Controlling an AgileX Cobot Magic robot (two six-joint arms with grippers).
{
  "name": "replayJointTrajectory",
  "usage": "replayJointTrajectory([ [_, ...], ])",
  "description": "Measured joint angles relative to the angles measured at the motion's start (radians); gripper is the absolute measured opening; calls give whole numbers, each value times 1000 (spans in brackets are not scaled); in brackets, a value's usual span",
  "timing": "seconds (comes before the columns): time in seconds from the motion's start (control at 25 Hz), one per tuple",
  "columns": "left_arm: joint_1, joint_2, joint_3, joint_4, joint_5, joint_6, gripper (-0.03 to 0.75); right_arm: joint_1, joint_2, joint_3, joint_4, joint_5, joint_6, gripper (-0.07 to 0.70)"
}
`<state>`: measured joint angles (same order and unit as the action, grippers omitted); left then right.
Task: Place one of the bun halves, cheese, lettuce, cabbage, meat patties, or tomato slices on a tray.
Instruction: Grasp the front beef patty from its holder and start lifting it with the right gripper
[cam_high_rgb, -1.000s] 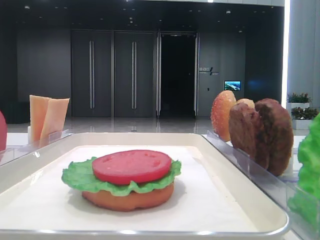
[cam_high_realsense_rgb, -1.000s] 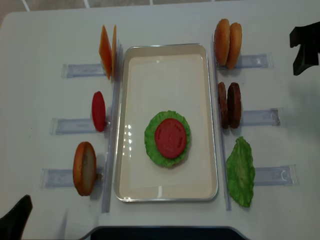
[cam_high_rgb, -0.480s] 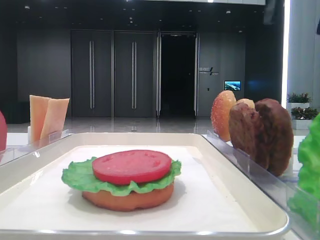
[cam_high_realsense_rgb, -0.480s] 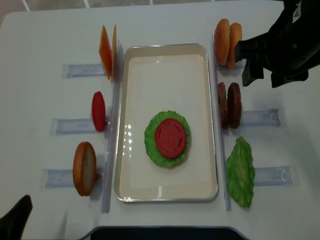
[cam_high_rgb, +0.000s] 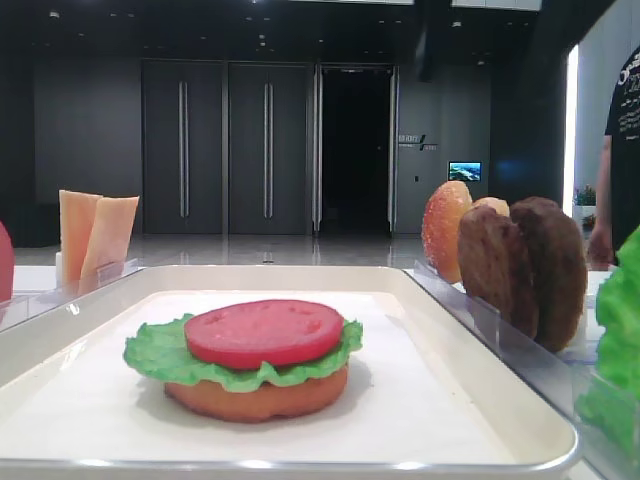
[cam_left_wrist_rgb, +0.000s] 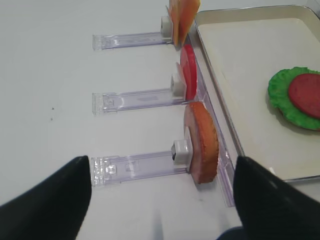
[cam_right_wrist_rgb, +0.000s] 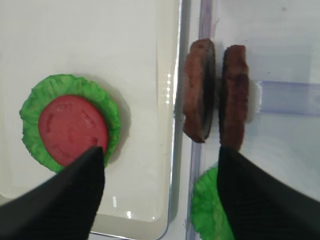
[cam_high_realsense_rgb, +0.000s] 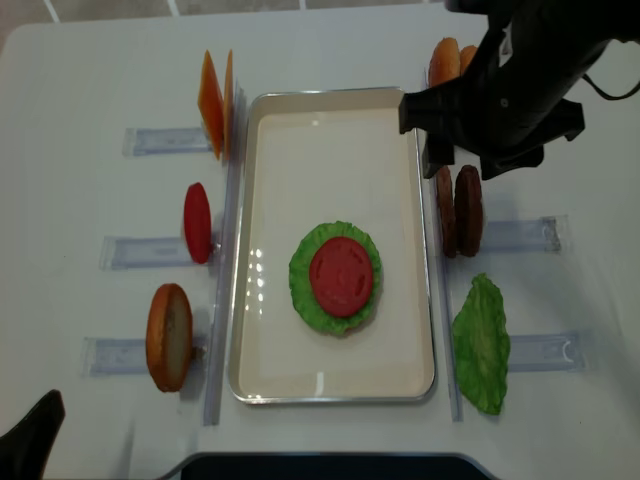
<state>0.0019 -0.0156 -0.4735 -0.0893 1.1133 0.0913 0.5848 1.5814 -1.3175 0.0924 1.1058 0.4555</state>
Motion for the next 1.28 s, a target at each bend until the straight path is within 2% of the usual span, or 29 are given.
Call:
replayJointTrajectory([
  [0.24,0,0,0,0,0,0,692,15,104,-78,-1,4,0,486],
  [0.76,0,0,0,0,0,0,692,15,196,-89,-92,35,0,486],
  [1.08,0,0,0,0,0,0,692,15,238,-89,-92,53,0,486],
  [1.28,0,0,0,0,0,0,692,15,245,-89,-92,43,0,486],
])
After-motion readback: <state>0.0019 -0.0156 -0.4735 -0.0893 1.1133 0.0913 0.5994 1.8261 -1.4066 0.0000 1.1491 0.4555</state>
